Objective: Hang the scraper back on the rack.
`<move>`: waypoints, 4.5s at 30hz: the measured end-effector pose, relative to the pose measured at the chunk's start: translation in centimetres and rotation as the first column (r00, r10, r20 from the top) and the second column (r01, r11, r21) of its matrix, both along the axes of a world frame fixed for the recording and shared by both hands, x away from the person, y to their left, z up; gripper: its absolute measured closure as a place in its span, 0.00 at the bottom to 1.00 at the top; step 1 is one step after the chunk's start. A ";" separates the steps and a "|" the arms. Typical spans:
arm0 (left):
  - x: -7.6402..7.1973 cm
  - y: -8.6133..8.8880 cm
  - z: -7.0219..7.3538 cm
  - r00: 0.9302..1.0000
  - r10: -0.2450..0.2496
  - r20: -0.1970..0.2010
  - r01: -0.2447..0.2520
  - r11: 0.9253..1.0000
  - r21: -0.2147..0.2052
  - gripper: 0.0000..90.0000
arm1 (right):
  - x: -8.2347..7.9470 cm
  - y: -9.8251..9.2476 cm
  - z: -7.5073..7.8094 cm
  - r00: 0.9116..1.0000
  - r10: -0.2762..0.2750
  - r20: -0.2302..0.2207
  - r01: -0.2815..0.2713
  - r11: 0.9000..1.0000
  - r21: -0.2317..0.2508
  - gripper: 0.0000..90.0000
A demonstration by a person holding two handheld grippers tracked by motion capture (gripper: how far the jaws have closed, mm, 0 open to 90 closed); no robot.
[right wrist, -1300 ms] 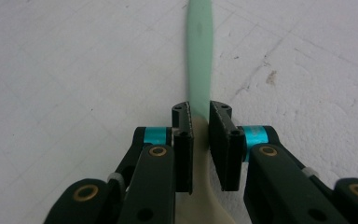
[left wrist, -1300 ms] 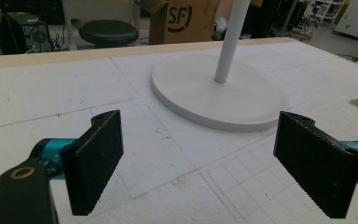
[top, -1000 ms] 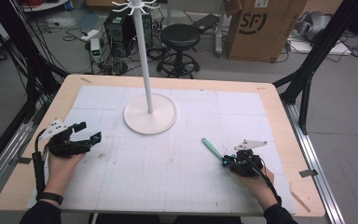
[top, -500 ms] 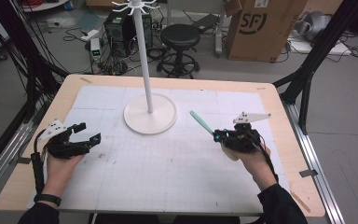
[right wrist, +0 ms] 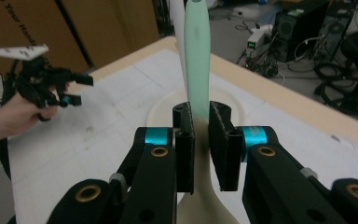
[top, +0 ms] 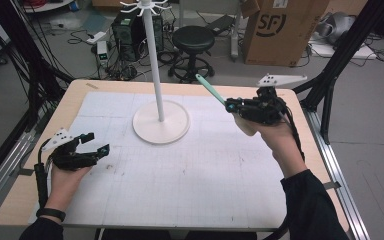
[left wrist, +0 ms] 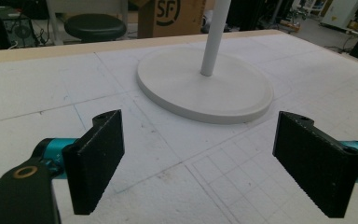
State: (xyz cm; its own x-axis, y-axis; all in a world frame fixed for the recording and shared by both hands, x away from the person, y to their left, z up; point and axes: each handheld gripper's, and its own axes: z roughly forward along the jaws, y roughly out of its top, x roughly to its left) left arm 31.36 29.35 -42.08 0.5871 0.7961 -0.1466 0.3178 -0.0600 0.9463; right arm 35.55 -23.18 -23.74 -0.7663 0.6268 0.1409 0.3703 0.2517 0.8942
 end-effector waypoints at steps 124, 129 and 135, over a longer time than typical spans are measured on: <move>-1.3 1.0 -0.1 1.000 -0.001 -0.013 0.001 1.000 0.027 0.19 | -2.7 -9.9 -16.9 0.989 -0.146 0.004 0.146 0.989 -0.017 0.23; -1.3 1.3 -0.1 1.000 0.005 -0.012 -0.005 1.000 0.025 0.19 | -2.6 -10.1 -17.1 0.987 -0.163 0.006 0.163 0.986 -0.018 0.23; -1.3 1.4 -0.2 1.000 0.009 -0.012 -0.009 1.000 0.028 0.19 | -2.6 -10.4 -17.4 0.985 -0.174 -0.006 0.173 0.985 -0.025 0.23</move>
State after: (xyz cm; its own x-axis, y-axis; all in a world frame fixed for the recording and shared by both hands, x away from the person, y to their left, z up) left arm 30.11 30.78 -42.24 0.5783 0.8051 -0.1316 0.3300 -0.0834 0.9403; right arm 32.96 -33.61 -41.18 -0.6445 0.7536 0.1293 0.4174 0.2051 0.8853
